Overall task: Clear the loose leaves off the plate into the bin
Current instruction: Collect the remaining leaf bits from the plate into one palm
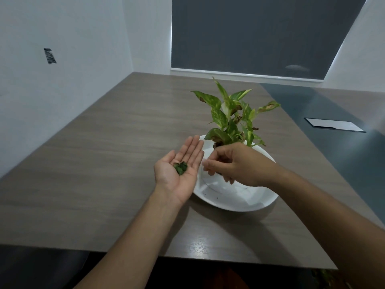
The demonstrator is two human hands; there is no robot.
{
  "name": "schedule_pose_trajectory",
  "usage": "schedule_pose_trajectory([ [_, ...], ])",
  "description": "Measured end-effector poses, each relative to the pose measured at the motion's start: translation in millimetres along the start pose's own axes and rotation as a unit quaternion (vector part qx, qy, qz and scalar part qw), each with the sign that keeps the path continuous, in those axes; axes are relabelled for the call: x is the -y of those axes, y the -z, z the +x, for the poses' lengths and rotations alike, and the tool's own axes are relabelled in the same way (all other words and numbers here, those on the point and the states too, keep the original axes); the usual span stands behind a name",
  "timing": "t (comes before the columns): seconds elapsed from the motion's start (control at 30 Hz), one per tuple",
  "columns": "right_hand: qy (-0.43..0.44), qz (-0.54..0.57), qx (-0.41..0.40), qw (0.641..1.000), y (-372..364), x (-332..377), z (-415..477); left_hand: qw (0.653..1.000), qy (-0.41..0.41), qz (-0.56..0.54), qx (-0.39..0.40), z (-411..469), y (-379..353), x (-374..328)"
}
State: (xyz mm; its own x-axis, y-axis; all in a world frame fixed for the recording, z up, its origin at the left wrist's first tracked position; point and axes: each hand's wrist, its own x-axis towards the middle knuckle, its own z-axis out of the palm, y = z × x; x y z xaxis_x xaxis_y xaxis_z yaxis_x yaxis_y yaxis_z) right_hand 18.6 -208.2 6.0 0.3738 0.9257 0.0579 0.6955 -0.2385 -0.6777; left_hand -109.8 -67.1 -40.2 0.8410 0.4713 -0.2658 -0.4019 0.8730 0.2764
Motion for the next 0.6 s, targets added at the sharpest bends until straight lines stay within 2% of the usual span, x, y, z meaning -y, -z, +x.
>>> schedule_pose_trajectory([
  [0.1,-0.035,-0.049,0.047,0.997,-9.7,-21.9,-2.5,1.000,-0.006,0.004,-0.010,1.7,4.0,-2.5],
  [0.23,-0.027,-0.137,0.093,0.986,-27.7,-33.4,-4.5,1.000,-0.007,0.004,-0.013,2.0,8.5,-0.8],
  [0.6,-0.009,-0.193,0.104,0.976,-39.5,-27.4,15.4,1.000,-0.008,0.012,-0.006,4.7,10.2,-0.9],
])
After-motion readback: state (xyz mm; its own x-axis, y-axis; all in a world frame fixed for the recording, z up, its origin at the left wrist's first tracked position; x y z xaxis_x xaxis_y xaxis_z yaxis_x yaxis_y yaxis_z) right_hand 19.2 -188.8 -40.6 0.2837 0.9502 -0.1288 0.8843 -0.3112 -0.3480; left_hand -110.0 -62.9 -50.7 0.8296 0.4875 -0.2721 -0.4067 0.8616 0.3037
